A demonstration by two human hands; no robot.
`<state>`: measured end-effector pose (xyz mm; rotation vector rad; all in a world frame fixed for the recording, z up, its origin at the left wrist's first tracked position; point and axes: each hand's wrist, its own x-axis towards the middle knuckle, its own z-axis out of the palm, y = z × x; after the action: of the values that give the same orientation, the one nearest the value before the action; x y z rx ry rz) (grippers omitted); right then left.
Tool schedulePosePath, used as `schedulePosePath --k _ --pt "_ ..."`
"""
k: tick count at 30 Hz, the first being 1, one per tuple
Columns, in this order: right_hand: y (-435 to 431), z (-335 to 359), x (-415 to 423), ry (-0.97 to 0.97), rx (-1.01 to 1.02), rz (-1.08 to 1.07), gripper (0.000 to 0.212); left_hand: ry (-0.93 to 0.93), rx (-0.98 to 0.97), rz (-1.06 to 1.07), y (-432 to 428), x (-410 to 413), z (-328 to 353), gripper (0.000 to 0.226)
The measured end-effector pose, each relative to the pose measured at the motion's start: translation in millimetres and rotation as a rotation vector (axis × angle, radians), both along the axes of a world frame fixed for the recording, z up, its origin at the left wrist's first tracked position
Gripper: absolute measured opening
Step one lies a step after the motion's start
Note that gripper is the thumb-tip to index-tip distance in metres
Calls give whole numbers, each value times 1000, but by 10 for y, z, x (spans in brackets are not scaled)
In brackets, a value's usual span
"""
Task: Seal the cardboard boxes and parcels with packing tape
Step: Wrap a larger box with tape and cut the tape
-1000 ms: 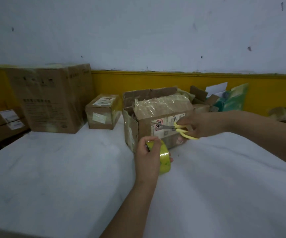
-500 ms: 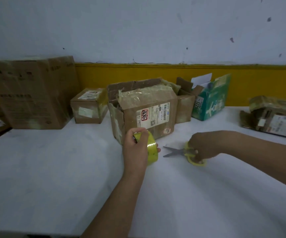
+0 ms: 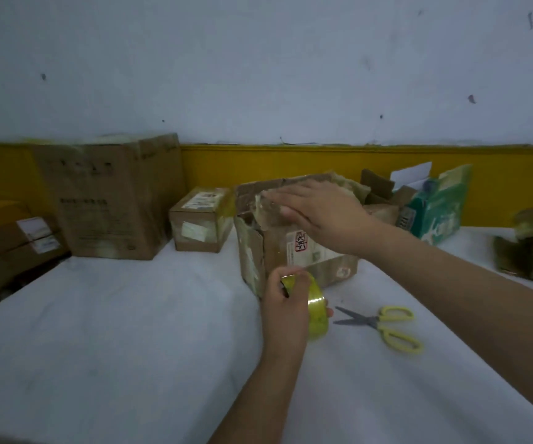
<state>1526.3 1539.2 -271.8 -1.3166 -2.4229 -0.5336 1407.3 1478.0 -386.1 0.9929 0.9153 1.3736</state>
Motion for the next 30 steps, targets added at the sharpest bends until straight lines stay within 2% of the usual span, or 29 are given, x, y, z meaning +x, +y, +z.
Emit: schedulePosePath --k 3,8,11,14,19,24,30 --pt "245 -218 -59 -19 -137 23 63 -4 0 -9 6 -2 12 2" --pt "386 -494 -19 9 -30 96 55 0 -9 7 40 12 1 3" --pt "375 -429 -9 45 -104 152 50 -4 -2 1 37 24 -10 2" --pt "334 -390 33 162 -203 156 49 -13 1 -7 27 25 -16 2" --pt "348 -473 -6 198 -146 151 47 4 12 22 16 11 -25 4" --pt "281 -389 55 132 -214 171 45 1 11 -8 -21 1 9 2" --pt "214 -427 74 230 -215 176 41 10 23 -9 -66 -13 48 3"
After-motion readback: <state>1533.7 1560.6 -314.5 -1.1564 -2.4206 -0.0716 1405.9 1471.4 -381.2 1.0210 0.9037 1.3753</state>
